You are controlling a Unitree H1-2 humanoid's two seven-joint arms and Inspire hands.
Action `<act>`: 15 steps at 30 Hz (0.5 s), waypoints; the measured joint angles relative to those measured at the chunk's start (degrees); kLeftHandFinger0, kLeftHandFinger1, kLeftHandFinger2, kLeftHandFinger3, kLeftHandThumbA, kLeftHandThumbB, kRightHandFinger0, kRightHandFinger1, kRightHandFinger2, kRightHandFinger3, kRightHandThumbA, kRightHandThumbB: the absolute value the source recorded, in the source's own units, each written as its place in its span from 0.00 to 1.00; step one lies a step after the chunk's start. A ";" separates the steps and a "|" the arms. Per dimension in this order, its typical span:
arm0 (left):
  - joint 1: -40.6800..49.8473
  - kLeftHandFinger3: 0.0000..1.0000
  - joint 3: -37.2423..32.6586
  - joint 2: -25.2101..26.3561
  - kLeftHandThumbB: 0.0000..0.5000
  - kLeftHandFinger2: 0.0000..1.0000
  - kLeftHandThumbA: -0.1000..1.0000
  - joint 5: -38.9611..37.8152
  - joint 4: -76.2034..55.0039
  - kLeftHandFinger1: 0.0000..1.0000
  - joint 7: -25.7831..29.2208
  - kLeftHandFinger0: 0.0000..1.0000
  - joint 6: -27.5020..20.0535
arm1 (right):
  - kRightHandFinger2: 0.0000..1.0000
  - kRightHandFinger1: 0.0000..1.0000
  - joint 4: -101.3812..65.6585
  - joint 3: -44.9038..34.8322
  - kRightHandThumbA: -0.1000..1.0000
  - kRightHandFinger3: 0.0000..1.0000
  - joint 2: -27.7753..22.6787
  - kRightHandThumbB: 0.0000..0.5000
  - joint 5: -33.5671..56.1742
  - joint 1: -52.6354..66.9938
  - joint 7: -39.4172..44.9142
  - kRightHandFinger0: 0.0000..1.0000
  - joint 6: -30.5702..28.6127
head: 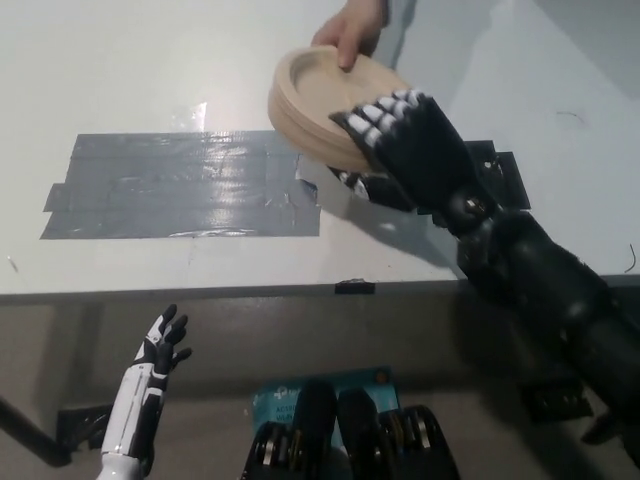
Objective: A stack of plates is kept in the middle of the desk close to the robot and the robot grabs the stack with its right hand, picks it up and hands it to a person.
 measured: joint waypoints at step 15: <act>-0.20 1.00 -0.55 0.06 0.00 1.00 1.00 0.11 0.01 1.00 -0.04 0.95 0.09 | 1.00 1.00 -6.76 -7.87 0.82 1.00 3.74 1.00 4.93 1.24 13.96 1.00 9.67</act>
